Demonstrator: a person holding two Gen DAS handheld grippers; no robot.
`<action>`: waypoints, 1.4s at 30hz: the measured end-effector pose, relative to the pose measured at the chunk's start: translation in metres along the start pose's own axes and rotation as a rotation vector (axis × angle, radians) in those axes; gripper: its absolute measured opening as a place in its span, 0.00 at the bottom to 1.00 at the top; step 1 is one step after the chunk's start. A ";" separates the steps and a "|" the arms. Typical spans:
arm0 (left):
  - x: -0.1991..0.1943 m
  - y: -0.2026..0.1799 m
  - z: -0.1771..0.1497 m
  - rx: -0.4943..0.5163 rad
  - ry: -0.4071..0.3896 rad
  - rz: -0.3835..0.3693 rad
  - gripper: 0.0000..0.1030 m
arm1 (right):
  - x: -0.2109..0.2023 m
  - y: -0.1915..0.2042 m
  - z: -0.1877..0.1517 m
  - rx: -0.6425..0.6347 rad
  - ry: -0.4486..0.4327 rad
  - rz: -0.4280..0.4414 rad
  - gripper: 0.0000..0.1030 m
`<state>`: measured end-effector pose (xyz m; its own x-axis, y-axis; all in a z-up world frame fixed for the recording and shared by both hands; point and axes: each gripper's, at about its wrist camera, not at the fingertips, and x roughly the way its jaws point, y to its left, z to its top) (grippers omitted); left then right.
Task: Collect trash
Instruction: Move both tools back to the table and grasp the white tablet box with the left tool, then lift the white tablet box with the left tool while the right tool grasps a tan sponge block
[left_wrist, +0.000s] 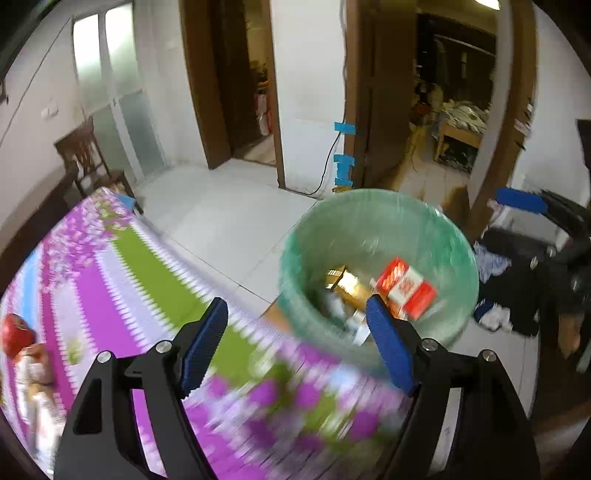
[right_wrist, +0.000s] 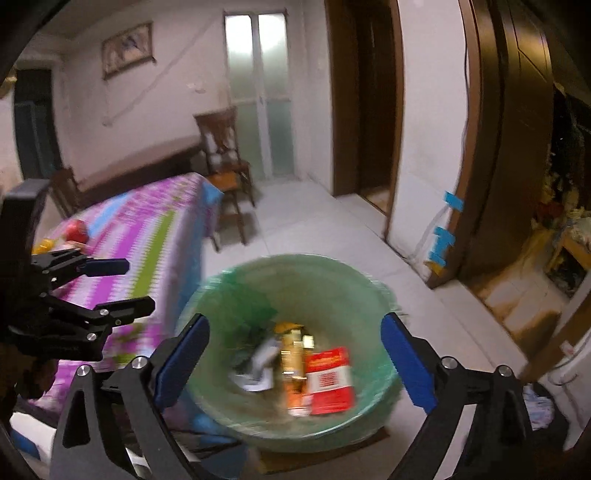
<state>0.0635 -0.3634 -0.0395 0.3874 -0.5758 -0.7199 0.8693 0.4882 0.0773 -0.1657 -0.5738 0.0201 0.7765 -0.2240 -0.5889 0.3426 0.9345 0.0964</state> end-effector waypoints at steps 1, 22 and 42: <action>-0.012 0.012 -0.012 0.019 -0.001 0.012 0.78 | -0.005 0.010 -0.006 -0.003 -0.009 0.033 0.94; -0.078 0.217 -0.138 0.003 0.220 0.182 0.94 | 0.027 0.167 -0.037 -0.117 0.063 0.338 0.95; -0.127 0.235 -0.199 -0.373 0.100 0.133 0.48 | 0.038 0.225 -0.035 -0.232 0.085 0.470 0.95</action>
<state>0.1574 -0.0451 -0.0677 0.4411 -0.4338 -0.7857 0.6357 0.7690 -0.0678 -0.0774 -0.3627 -0.0090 0.7692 0.2481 -0.5889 -0.1657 0.9675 0.1910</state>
